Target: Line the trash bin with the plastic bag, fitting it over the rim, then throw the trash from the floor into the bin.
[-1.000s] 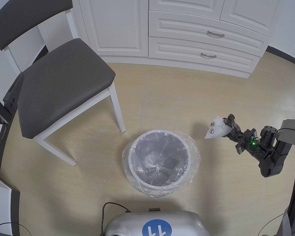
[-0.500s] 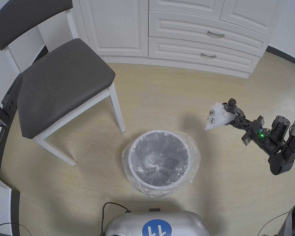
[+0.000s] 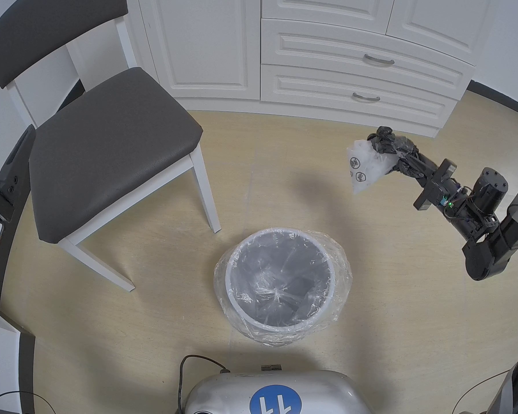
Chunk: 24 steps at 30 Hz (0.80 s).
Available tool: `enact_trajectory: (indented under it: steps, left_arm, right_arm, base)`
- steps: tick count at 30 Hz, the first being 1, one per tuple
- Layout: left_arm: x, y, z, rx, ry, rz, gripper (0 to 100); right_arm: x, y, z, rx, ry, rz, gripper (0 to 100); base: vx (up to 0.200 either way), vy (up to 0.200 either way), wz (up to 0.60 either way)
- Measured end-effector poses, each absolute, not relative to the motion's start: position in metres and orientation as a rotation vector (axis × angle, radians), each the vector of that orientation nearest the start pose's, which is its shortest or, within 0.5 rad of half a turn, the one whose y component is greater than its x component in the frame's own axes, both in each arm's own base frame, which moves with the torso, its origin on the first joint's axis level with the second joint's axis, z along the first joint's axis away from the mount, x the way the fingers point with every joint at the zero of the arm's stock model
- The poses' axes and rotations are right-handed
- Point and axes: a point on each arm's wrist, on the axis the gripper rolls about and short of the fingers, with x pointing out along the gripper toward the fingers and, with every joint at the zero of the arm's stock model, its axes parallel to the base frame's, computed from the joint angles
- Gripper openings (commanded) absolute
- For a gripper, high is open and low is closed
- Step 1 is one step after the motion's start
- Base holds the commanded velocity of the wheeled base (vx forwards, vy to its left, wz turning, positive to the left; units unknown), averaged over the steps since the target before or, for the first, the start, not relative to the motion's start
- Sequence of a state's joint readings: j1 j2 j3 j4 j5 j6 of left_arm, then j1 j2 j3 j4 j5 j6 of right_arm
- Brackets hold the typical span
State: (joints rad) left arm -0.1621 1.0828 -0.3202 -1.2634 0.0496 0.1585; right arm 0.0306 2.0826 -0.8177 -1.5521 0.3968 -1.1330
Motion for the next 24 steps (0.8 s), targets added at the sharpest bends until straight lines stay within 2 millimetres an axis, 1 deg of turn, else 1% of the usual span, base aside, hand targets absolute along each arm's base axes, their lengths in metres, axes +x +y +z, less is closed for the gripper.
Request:
enact_trajectory:
  steps: [3,6,9,13,16,19,21,24]
  left_arm:
    - [0.125,-0.020,0.248,0.116,-0.511,-0.080,100]
    - [0.124,-0.020,0.248,0.132,-0.512,-0.087,100]
    - [0.124,-0.020,0.248,0.150,-0.514,-0.091,100]
    - [0.123,-0.020,0.247,0.169,-0.516,-0.092,100]
    - [0.123,-0.020,0.247,0.179,-0.516,-0.091,100]
    - [0.123,-0.020,0.247,0.185,-0.518,-0.092,100]
    - [0.123,-0.020,0.247,0.186,-0.518,-0.091,100]
    - [0.123,-0.020,0.248,0.185,-0.521,-0.092,100]
  right_arm:
    - [0.368,0.025,0.161,-1.287,-0.537,0.191,0]
    - [0.366,0.032,0.169,-1.372,-0.509,0.232,0]
    - [0.360,0.045,0.178,-1.485,-0.500,0.287,0]
    - [0.346,0.068,0.189,-1.631,-0.531,0.364,0]
    - [0.334,0.084,0.190,-1.714,-0.551,0.437,0]
    - [0.322,0.100,0.189,-1.755,-0.562,0.495,0]
    - [0.315,0.111,0.185,-1.775,-0.546,0.547,0]
    - [0.305,0.120,0.177,-1.797,-0.495,0.631,0]
  base:
    - [0.000,0.000,0.00]
    - [0.000,0.000,0.00]
    - [0.000,0.000,0.00]
    - [0.000,0.000,0.00]
    - [0.000,0.000,0.00]
    - [0.000,0.000,0.00]
    - [0.000,0.000,0.00]
    - [0.000,0.000,0.00]
